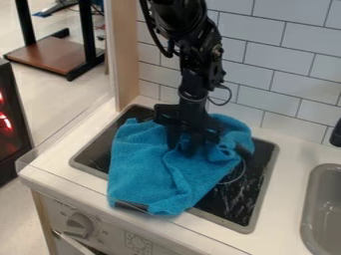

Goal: Unfold the cloth from the left to the right

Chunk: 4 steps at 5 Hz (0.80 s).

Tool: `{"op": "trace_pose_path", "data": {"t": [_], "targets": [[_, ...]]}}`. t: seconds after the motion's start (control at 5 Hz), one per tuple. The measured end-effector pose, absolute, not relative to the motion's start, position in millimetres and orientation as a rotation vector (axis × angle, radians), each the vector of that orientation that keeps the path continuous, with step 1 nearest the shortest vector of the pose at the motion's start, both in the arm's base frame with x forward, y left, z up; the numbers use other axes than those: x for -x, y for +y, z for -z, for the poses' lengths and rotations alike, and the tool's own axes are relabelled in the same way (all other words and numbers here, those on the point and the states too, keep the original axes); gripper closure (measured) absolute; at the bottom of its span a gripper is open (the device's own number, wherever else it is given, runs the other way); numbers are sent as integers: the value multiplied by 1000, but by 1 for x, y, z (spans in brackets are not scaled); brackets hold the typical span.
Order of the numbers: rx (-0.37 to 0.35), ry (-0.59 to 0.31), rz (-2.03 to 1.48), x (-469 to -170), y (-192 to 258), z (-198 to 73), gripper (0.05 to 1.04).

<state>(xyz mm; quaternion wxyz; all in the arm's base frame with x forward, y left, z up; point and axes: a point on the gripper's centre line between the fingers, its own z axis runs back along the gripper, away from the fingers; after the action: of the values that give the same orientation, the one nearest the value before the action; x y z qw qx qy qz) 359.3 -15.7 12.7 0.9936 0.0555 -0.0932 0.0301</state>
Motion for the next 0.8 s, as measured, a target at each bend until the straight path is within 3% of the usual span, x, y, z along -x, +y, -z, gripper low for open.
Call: {"op": "trace_pose_path", "data": {"t": [0.2,0.4,0.8], "targets": [[-117,-187,-60,-359,-15,-13,948],[-114,-197,-61,-363,-15,-15,1033],[-85,-169,-59,-359,-20,-13,1035]]}}
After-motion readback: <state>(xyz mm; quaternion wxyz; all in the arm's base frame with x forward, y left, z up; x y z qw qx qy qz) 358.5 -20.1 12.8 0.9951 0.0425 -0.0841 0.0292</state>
